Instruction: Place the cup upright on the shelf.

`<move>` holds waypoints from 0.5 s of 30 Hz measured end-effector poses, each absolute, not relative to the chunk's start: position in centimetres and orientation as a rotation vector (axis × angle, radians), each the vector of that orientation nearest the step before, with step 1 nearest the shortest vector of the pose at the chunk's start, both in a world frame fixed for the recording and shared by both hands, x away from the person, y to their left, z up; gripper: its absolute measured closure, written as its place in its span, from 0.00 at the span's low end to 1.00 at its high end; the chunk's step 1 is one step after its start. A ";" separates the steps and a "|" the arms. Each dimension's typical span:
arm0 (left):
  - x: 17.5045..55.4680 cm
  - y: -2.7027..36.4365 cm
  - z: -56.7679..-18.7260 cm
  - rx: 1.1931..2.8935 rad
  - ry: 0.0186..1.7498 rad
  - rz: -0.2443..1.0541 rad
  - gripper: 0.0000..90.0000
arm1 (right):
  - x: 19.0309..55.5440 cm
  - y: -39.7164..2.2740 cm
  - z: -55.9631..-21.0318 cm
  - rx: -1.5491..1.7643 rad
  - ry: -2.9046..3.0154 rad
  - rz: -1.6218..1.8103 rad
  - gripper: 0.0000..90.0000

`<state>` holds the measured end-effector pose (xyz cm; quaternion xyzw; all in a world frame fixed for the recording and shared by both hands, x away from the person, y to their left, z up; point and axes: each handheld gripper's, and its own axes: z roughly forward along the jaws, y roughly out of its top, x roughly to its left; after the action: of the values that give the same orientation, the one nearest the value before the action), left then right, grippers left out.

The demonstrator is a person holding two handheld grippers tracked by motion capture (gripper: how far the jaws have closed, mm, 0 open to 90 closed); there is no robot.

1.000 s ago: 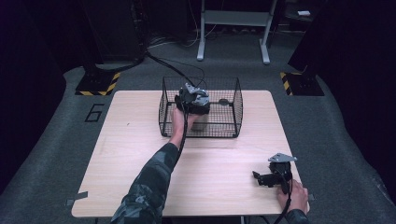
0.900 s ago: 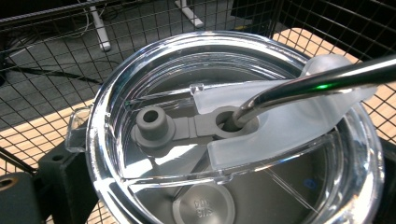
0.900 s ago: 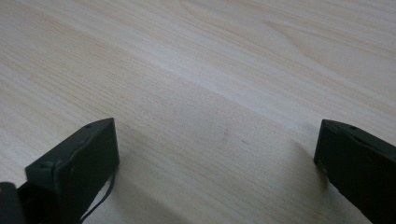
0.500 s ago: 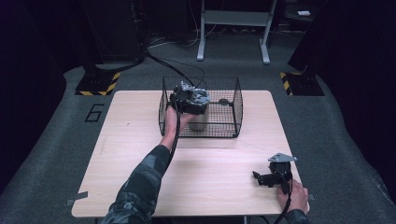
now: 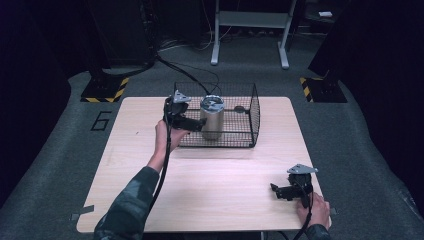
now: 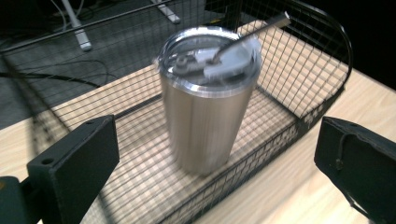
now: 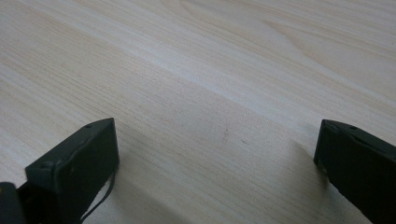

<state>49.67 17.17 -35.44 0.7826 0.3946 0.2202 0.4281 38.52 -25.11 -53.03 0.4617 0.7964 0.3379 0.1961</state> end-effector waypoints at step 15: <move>41.8 25.5 -39.2 2.028 1.053 0.685 0.00 | 38.5 -25.1 -53.0 1.296 2.232 0.946 0.00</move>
<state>41.82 25.53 -39.19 0.7902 0.4102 0.2668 0.3690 38.51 -25.10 -53.02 0.4623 0.7964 0.3375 0.1952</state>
